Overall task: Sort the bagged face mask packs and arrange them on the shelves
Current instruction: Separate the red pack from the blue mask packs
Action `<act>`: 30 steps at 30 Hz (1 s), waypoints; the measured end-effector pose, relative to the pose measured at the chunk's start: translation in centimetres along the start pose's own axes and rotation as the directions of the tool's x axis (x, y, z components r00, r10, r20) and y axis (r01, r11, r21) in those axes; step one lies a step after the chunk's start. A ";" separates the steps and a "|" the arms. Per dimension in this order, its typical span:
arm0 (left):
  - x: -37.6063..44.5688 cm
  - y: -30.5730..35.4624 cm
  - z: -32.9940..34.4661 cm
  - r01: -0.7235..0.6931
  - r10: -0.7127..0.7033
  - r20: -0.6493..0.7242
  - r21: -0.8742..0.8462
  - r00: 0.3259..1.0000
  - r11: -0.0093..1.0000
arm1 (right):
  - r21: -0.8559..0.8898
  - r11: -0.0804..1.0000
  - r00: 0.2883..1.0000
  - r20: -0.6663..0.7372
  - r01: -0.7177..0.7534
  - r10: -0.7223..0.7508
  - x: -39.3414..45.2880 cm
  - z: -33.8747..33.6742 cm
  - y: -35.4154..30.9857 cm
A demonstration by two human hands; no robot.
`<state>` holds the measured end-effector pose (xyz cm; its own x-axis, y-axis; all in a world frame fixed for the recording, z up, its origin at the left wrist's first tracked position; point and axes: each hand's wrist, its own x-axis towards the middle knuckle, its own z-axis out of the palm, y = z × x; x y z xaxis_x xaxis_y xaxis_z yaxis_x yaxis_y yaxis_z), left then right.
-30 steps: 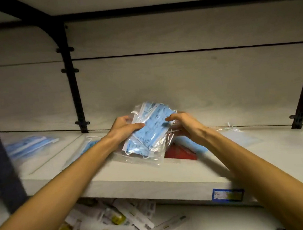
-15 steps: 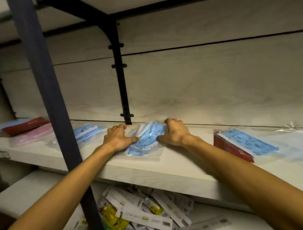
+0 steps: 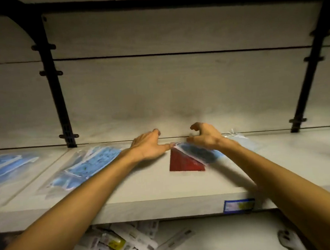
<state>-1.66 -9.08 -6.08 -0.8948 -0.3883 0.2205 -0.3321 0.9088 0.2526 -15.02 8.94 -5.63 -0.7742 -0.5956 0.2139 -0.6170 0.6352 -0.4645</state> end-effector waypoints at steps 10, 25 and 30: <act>1.1 3.3 4.0 -0.036 0.042 0.187 -0.038 0.981 0.999 | -0.079 0.971 0.974 -0.047 -0.225 0.222 -2.0 -1.7 8.6; 0.9 3.5 2.9 -0.015 0.025 0.008 -0.583 1.000 0.812 | 0.418 0.907 0.878 -0.453 0.058 0.153 -3.8 -2.3 7.7; 0.1 3.4 1.1 0.038 -0.200 -0.049 -0.912 0.979 0.408 | 0.547 0.819 0.901 -0.424 0.173 0.092 -4.6 -2.4 6.0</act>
<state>-3.20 -5.84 -6.18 -0.7946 -0.5691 0.2116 0.1031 0.2169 0.9707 -15.49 16.73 -7.36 -0.8144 -0.2697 0.5138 -0.5624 0.1485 -0.8134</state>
